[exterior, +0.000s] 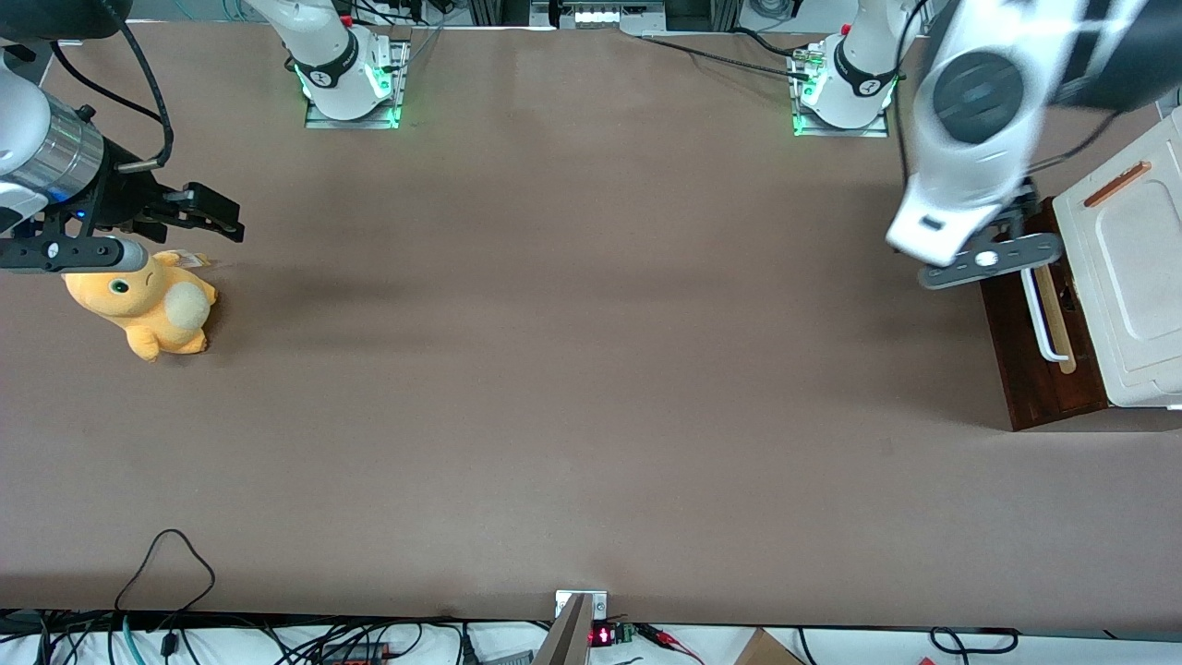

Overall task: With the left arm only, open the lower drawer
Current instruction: 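Move the open left gripper down to the white drawer handle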

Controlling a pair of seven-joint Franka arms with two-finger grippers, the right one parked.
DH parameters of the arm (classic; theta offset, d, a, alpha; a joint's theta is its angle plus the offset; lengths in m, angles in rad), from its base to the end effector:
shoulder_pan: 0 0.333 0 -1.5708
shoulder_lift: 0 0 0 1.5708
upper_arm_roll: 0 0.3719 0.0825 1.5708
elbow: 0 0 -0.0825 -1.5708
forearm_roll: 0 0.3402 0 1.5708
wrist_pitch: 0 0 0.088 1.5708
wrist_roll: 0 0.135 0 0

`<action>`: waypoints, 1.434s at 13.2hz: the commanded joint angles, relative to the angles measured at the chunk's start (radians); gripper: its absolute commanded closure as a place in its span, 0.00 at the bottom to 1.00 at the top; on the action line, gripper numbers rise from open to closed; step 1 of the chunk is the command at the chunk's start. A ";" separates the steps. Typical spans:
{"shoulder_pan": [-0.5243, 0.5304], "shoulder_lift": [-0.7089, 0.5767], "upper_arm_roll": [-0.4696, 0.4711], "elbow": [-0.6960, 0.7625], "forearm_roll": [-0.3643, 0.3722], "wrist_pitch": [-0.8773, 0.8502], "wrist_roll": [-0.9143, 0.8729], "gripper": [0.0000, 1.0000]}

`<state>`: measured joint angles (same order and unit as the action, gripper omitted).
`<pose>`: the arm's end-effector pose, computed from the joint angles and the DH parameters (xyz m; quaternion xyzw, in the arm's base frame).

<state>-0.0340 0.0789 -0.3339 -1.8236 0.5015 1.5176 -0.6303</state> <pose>0.4885 -0.1106 0.5229 -0.9508 -0.0893 0.0489 0.2925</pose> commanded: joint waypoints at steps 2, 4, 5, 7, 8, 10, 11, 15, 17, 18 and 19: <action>-0.003 0.059 -0.034 -0.175 0.162 0.003 -0.204 0.00; -0.001 0.105 -0.034 -0.262 0.300 0.007 -0.209 0.00; -0.001 0.131 -0.034 -0.296 0.374 0.007 -0.210 0.00; 0.000 0.165 -0.021 -0.336 0.475 0.024 -0.210 0.00; 0.000 0.185 0.028 -0.339 0.501 0.051 -0.209 0.00; 0.000 0.238 0.116 -0.339 0.579 0.127 -0.198 0.00; 0.000 0.263 0.146 -0.339 0.625 0.137 -0.197 0.00; -0.004 0.314 0.232 -0.341 0.745 0.228 -0.203 0.00; -0.009 0.317 0.272 -0.368 0.811 0.300 -0.215 0.00; -0.013 0.317 0.276 -0.372 0.818 0.302 -0.215 0.00; -0.015 0.317 0.276 -0.376 0.818 0.299 -0.215 0.00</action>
<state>-0.0302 0.4053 -0.0736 -2.1808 1.2905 1.8079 -0.8396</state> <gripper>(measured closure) 0.000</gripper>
